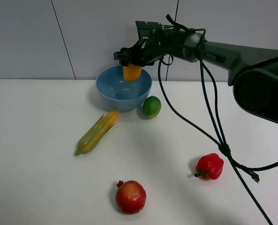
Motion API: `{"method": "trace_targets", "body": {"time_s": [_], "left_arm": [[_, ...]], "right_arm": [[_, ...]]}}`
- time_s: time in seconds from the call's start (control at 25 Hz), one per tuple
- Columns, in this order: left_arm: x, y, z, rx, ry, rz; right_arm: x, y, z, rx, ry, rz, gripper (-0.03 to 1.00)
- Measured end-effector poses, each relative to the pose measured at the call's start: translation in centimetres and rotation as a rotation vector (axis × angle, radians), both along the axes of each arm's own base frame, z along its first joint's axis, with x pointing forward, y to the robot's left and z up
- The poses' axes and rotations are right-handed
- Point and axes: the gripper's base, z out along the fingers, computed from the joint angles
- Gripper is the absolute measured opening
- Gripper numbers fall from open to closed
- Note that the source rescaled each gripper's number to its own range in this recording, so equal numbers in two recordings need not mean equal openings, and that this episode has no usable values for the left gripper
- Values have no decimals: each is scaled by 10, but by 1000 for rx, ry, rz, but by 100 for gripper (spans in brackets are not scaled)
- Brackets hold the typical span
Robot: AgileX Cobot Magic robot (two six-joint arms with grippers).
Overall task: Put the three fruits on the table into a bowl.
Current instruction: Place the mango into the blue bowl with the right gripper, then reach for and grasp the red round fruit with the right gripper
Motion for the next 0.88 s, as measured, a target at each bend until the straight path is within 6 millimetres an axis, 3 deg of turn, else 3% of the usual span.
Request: {"method": "trace_targets", "body": {"time_s": [0.08, 0.16, 0.44, 0.52, 0.72, 0.88], "left_arm": [[0, 0, 0, 0, 0, 0], [0, 0, 0, 0, 0, 0], [0, 0, 0, 0, 0, 0], [0, 0, 0, 0, 0, 0], [0, 0, 0, 0, 0, 0], [0, 0, 0, 0, 0, 0]], "right_arm": [[1, 1, -3, 4, -2, -2, 26], [2, 2, -1, 16, -21, -6, 31], [-5, 3, 6, 60, 59, -8, 34], [-14, 5, 21, 58, 91, 22, 34], [-57, 16, 76, -78, 99, 245, 34], [-104, 44, 88, -214, 157, 476, 34]]}}
